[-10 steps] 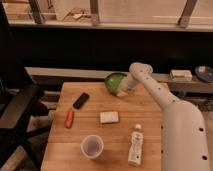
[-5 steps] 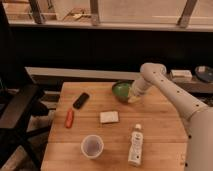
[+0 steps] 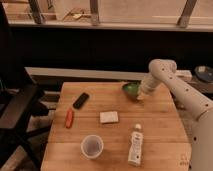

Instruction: Drag the ceramic bowl in a circle

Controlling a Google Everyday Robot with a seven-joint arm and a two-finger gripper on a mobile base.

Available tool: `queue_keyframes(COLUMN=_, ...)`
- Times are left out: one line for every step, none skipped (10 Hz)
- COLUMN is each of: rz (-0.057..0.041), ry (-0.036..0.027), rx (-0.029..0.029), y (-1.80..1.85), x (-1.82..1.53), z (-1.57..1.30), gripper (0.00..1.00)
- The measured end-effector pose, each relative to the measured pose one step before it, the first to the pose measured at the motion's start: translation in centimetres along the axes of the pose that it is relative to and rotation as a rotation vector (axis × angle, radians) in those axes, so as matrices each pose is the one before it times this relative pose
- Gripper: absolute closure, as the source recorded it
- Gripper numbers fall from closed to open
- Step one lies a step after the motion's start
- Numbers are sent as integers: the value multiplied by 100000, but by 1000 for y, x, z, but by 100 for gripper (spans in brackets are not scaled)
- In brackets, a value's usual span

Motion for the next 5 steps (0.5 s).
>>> queue_keyframes(rz=-2893, ry=-580, rx=1190, y=-1501, x=-1449, z=369, gripper=100)
queue_keyframes(rz=-4443, ry=-1759, rx=854, y=-1472, x=-2319, z=539, gripper=100)
queue_keyframes(rz=-3551, ry=-1365, rx=375, y=-782, x=-1773, z=343, gripper=100)
queue_keyframes(rz=-6443, ry=-1954, rx=-595, y=-500, x=-2955, z=804, gripper=100)
queue_keyframes(rz=-5295, ry=-1473, rx=-1103, y=223, x=-2201, z=487, gripper=100)
